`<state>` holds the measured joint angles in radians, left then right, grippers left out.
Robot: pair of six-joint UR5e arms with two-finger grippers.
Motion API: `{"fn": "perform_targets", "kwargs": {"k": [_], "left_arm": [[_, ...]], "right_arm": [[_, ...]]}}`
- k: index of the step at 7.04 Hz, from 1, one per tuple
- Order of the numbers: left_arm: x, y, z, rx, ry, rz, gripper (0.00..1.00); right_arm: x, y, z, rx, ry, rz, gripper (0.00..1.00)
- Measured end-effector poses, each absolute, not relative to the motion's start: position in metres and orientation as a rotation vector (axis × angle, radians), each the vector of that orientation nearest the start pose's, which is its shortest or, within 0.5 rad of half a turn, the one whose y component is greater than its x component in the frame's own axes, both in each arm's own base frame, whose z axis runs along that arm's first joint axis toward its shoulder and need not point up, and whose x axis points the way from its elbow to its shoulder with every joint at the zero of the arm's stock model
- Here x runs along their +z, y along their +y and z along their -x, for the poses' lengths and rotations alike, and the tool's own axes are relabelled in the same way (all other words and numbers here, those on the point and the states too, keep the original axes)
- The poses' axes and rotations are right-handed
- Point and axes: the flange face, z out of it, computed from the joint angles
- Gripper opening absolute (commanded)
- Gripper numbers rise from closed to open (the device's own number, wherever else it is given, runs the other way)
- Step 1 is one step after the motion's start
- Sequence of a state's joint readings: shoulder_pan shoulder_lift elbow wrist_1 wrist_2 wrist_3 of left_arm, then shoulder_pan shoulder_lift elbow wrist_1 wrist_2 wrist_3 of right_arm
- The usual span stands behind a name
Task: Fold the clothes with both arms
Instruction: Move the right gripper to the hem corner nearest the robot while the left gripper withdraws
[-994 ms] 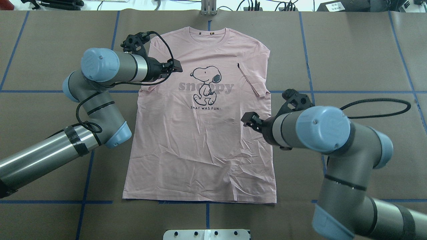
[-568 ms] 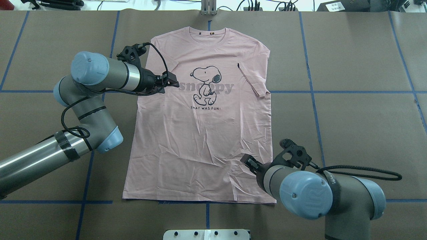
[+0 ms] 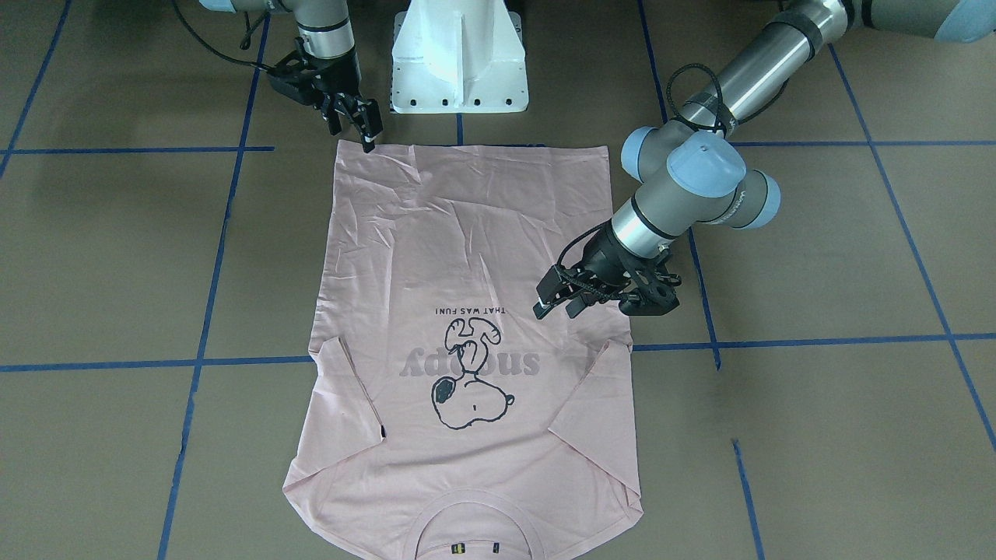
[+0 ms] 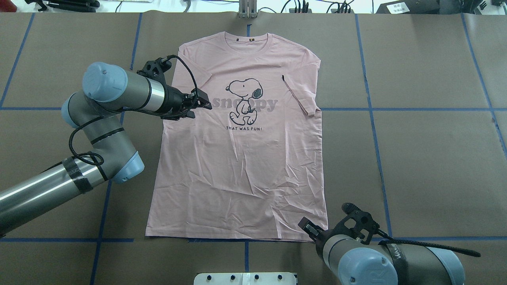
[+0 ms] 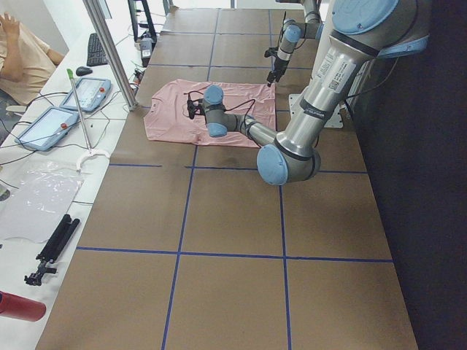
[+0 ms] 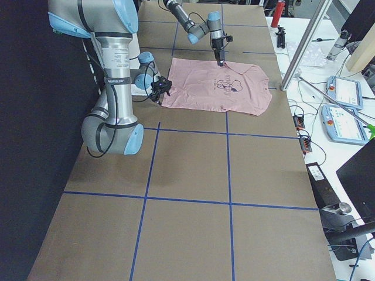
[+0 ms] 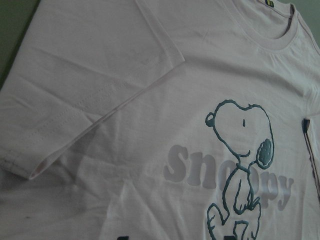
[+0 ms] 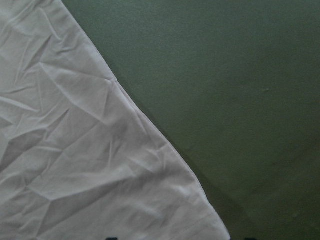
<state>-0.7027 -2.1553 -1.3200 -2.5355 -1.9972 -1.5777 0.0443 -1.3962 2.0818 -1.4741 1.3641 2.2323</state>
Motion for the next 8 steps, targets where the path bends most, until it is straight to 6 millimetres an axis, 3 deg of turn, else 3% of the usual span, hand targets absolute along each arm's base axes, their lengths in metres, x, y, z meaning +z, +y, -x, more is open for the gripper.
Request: {"fn": "perform_targets", "kwargs": {"k": [1, 4, 8], "left_arm": [[0.3170, -0.5351, -0.4894, -0.328, 1.327, -0.091, 0.73], [0.3158, -0.5351, -0.4895, -0.329, 1.330, -0.091, 0.76], [0.3198, -0.5297, -0.4812, -0.343, 1.333, -0.078, 0.77]], "right_arm": [[0.3385, -0.1725, 0.5091, 0.745, -0.810, 0.046, 0.86], [0.3476, -0.1693, 0.5093, 0.742, -0.793, 0.040, 0.02], [0.3461, -0.1697, 0.5088, 0.745, -0.796, 0.040, 0.00]]}}
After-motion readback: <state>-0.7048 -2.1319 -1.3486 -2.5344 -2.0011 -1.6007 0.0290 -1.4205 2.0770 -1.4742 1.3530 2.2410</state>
